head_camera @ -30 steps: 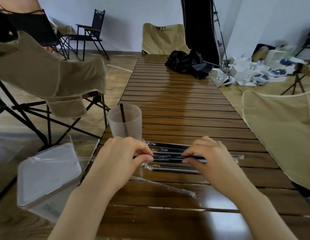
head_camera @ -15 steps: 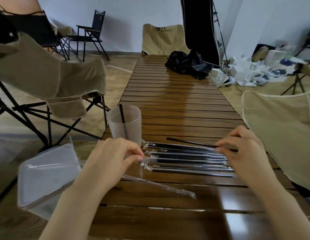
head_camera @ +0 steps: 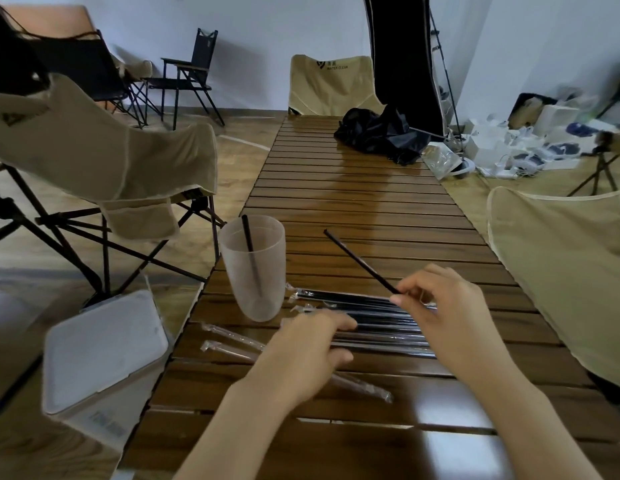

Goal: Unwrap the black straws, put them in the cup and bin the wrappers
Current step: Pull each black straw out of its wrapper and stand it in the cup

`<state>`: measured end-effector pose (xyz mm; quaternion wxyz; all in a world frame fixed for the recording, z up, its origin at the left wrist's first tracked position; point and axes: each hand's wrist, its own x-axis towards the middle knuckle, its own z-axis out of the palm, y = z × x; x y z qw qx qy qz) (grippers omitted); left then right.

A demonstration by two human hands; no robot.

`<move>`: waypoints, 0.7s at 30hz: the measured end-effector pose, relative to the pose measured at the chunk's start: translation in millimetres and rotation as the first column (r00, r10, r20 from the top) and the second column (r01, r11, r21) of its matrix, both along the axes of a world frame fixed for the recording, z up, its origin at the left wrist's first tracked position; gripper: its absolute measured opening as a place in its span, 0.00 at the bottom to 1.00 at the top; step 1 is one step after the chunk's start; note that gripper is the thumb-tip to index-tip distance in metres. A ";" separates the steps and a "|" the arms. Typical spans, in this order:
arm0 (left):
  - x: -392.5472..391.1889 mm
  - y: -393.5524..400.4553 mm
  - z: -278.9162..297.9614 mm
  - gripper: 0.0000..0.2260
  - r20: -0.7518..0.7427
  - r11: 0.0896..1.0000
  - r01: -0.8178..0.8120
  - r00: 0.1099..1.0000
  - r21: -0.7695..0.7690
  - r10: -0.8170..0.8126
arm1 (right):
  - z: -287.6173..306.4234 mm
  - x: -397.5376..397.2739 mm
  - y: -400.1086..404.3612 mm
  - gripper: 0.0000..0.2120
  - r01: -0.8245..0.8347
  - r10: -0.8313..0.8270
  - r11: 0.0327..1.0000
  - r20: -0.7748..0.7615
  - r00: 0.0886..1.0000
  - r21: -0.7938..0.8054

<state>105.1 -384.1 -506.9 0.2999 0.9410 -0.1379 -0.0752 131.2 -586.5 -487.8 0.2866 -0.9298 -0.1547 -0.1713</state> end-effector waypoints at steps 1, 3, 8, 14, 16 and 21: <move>3.2 3.1 4.7 0.20 0.030 0.997 -0.040 0.999 -0.059 0.042 | -0.1 -0.2 1.0 0.06 -0.009 0.008 1.000 -0.010 1.000 -0.009; 9.0 11.2 20.2 0.16 0.126 0.975 -0.115 0.982 -0.189 0.141 | -1.8 -0.1 3.1 0.04 -0.017 0.016 0.999 -0.035 0.999 -0.034; 4.7 34.9 53.0 0.09 0.201 0.853 -0.160 0.935 -0.496 0.292 | -5.8 -2.2 10.1 0.04 -0.062 0.060 0.996 -0.029 0.998 -0.063; 1.3 40.3 52.6 0.07 0.181 0.821 -0.200 0.922 -0.535 0.342 | -7.4 -4.2 16.2 0.04 -0.089 0.089 0.996 -0.015 0.996 -0.022; 1.8 38.5 53.3 0.08 0.164 0.795 -0.196 0.924 -0.573 0.346 | -5.8 -4.7 20.5 0.03 -0.094 0.094 0.995 0.001 0.996 0.033; 0.9 26.5 52.4 0.04 0.163 0.775 -0.175 0.927 -0.607 0.337 | -8.0 -5.5 33.3 0.05 -0.123 0.123 0.989 0.010 0.992 0.083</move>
